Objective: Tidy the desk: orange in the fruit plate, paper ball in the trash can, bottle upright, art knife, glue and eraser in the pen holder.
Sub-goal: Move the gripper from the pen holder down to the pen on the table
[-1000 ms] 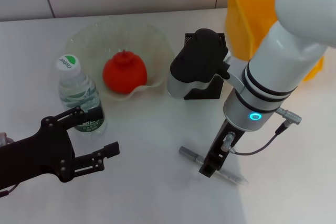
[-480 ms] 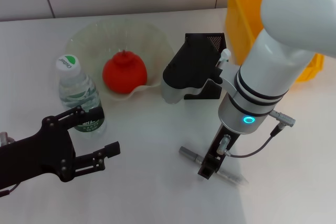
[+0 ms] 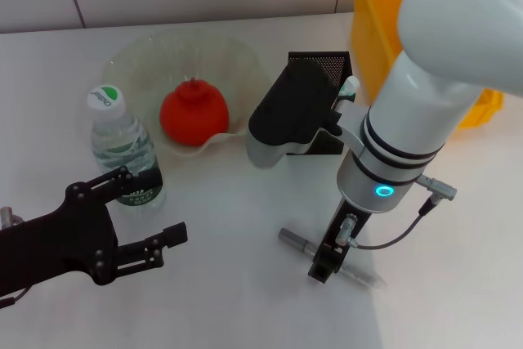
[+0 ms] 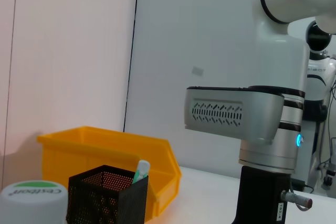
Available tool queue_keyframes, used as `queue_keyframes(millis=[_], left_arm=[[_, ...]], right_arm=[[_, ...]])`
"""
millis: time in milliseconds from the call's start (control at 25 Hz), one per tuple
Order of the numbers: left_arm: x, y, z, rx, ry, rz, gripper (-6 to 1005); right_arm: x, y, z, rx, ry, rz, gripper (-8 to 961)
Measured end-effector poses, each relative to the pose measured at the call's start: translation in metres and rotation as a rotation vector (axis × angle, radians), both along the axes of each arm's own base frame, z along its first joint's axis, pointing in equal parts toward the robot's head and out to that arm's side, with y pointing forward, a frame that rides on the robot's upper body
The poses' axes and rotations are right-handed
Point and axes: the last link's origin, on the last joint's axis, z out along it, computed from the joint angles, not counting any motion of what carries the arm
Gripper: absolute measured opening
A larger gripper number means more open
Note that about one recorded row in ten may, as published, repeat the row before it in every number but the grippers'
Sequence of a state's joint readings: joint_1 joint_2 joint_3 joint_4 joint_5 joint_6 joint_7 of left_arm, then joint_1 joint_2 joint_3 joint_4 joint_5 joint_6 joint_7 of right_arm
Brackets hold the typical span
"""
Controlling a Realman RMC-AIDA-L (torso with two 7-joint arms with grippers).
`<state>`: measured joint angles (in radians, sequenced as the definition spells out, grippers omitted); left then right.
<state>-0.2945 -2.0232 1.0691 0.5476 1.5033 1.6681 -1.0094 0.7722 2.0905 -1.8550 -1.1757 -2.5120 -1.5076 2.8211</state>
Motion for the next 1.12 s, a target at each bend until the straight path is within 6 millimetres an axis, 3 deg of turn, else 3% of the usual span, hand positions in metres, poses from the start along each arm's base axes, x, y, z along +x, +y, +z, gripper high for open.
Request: queue_keyframes(millis=[560, 1000, 1120], left_arm=[[0.0010, -0.0005, -0.0005, 0.002, -0.002, -0.010, 815], [0.0016, 0.0002, -0.0005, 0.011, -0.001, -0.019, 815], [0.0023, 0.0002, -0.0008, 0.010, -0.001, -0.023, 815]], right_arm=[[-0.0016, 0.0005, -0.0017, 0.002, -0.018, 0.005, 340], [-0.0003, -0.0001, -0.0033, -0.010, -0.039, 0.008, 309], [0.0000, 0.0002, -0.0033, -0.010, -0.041, 0.007, 246]])
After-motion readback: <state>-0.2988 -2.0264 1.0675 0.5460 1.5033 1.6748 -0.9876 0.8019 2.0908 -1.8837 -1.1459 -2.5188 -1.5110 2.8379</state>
